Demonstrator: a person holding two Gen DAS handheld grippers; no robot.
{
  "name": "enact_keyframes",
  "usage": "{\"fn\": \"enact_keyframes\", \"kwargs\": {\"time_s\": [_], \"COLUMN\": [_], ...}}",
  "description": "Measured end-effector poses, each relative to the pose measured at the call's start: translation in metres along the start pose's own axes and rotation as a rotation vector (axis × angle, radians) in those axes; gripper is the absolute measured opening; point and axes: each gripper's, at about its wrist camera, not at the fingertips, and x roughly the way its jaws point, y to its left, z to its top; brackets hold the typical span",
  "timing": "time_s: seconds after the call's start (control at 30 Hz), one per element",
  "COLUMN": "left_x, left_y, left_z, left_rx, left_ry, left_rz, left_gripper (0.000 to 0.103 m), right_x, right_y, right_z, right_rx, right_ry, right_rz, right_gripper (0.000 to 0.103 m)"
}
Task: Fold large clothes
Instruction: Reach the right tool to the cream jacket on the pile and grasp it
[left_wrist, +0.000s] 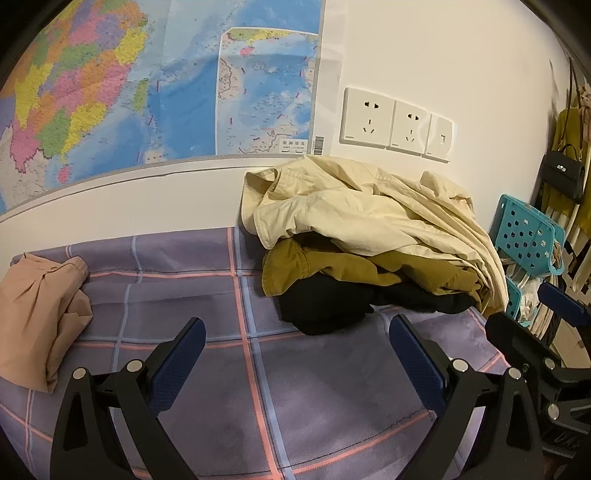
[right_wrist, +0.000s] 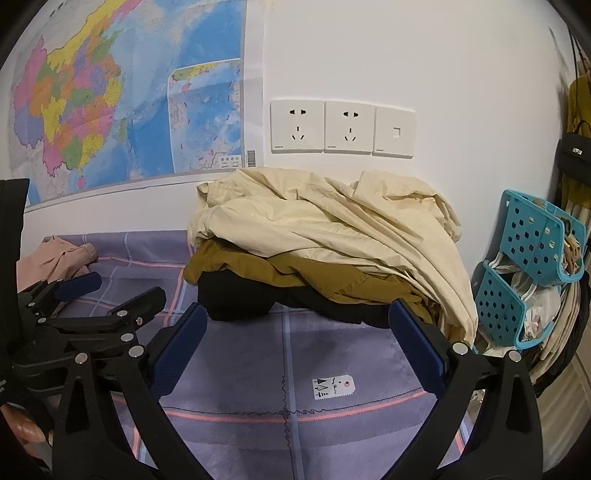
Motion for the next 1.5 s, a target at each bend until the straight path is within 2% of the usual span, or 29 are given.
{"fn": "enact_keyframes", "kwargs": {"time_s": [0.17, 0.3, 0.43, 0.53, 0.67, 0.9, 1.07, 1.1, 1.13, 1.17, 1.23, 1.27, 1.3, 1.47, 1.5], "left_x": [0.015, 0.038, 0.061, 0.078, 0.098, 0.115, 0.123, 0.124, 0.125, 0.127, 0.129, 0.129, 0.130, 0.129, 0.130], "left_y": [0.006, 0.011, 0.011, 0.010, 0.009, 0.011, 0.013, 0.015, 0.016, 0.017, 0.019, 0.020, 0.021, 0.025, 0.026], "left_z": [0.005, 0.015, 0.028, 0.038, 0.048, 0.058, 0.061, 0.060, 0.060, 0.060, 0.059, 0.060, 0.059, 0.058, 0.058], "left_rx": [-0.026, -0.045, -0.058, -0.064, -0.067, -0.077, -0.090, -0.091, -0.094, -0.094, -0.096, -0.094, -0.093, -0.092, -0.091], "left_ry": [0.023, 0.043, 0.063, 0.061, 0.069, 0.062, 0.062, 0.061, 0.063, 0.068, 0.069, 0.069, 0.067, 0.063, 0.063], "left_rz": [-0.017, -0.039, -0.068, -0.066, -0.066, -0.057, -0.065, -0.064, -0.066, -0.068, -0.069, -0.072, -0.070, -0.082, -0.082], "left_gripper": [0.096, 0.096, 0.096, 0.096, 0.096, 0.096, 0.096, 0.096, 0.096, 0.096, 0.096, 0.096, 0.096, 0.096, 0.096], "right_x": [0.011, 0.029, 0.062, 0.093, 0.138, 0.195, 0.222, 0.224, 0.226, 0.229, 0.230, 0.227, 0.219, 0.169, 0.165], "right_y": [-0.003, -0.009, -0.019, -0.030, -0.035, -0.017, -0.008, -0.008, -0.009, -0.010, -0.009, -0.011, -0.015, -0.039, -0.042], "right_z": [0.008, 0.027, 0.055, 0.077, 0.099, 0.115, 0.121, 0.123, 0.125, 0.127, 0.130, 0.130, 0.132, 0.147, 0.149], "right_rx": [-0.039, -0.086, -0.147, -0.142, -0.158, -0.283, -0.319, -0.317, -0.316, -0.326, -0.370, -0.382, -0.382, -0.327, -0.313], "right_ry": [0.005, -0.007, -0.017, 0.012, 0.063, 0.092, 0.103, 0.101, 0.104, 0.118, 0.135, 0.131, 0.108, -0.010, 0.004], "right_rz": [0.014, 0.014, -0.028, 0.007, 0.002, -0.019, 0.013, 0.035, 0.050, 0.042, 0.027, 0.018, 0.033, 0.095, 0.110], "right_gripper": [0.097, 0.097, 0.097, 0.096, 0.091, 0.089, 0.089, 0.084, 0.068, 0.058, 0.021, 0.016, 0.006, 0.003, 0.005]}}
